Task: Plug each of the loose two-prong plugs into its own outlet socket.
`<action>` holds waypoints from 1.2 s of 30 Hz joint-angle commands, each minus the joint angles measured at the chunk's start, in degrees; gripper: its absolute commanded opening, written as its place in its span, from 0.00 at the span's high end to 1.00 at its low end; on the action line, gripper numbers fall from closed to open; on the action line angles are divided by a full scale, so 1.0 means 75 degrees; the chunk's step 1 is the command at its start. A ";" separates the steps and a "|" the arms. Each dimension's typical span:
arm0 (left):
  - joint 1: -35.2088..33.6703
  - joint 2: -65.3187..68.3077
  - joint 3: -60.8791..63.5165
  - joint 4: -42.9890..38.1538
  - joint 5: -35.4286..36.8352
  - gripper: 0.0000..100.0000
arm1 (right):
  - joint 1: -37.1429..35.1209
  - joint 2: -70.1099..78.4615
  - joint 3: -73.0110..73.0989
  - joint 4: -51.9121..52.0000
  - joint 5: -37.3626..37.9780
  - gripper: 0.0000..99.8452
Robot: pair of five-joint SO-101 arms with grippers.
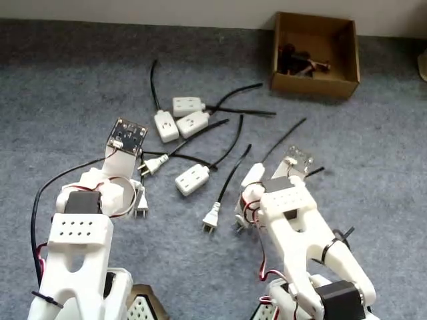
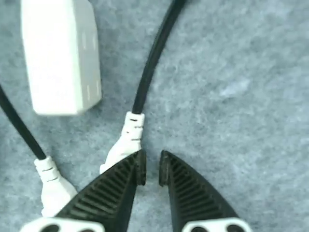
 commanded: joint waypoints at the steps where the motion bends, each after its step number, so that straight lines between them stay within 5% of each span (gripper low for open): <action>1: -0.0111 -0.0158 -0.0088 -0.0117 0.0094 0.86 | 0.0076 -0.0135 -0.0041 0.0217 0.0059 0.86; 6: -0.0111 -0.0158 -0.0088 -0.0129 0.0094 0.86 | 0.0041 -0.0135 -0.0123 0.0193 0.0059 0.77; 19: -0.0111 -0.0135 -0.0076 -0.0281 0.0094 0.86 | -0.0311 -0.0135 -0.1518 0.1002 0.0047 0.77; 36: -0.0111 -0.0135 -0.0076 -0.0281 0.0094 0.86 | -0.0381 -0.0053 -0.1401 -0.0252 0.0035 0.77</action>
